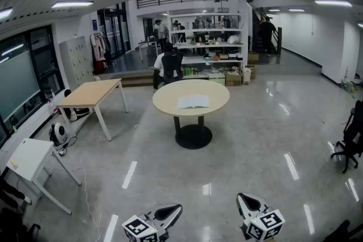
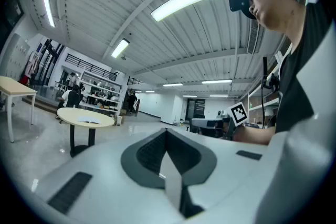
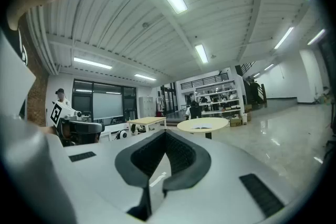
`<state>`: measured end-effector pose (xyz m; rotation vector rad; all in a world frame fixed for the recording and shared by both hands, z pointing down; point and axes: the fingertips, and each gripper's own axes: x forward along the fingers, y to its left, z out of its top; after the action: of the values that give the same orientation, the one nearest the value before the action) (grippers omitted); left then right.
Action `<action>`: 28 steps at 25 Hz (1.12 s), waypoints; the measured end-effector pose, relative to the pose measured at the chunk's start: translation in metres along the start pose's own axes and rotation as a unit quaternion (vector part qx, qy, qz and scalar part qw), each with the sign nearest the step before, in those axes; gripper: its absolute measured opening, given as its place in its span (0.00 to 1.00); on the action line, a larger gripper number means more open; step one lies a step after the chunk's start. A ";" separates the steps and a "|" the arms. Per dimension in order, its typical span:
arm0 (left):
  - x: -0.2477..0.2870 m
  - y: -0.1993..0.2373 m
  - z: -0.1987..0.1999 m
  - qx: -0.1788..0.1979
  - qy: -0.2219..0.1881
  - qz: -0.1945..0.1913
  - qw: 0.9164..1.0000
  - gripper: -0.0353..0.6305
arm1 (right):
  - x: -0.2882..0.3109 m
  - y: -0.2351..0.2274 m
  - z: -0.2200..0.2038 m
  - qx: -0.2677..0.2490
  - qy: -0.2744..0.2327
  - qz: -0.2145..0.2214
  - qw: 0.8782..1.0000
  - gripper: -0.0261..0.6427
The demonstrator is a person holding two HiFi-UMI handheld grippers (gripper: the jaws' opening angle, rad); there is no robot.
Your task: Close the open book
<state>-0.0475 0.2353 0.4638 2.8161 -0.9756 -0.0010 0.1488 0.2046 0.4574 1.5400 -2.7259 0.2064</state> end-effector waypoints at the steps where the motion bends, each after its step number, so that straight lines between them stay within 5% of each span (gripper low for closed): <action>1: 0.001 -0.003 0.000 0.001 0.000 -0.001 1.000 0.04 | -0.002 -0.001 0.000 -0.001 0.000 0.000 1.000 0.04; 28: -0.007 0.000 0.002 -0.004 0.001 -0.003 1.000 0.04 | -0.002 0.007 0.006 -0.014 -0.008 0.002 1.000 0.04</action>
<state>-0.0533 0.2395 0.4615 2.8107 -0.9659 -0.0022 0.1447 0.2094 0.4502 1.5360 -2.7315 0.1548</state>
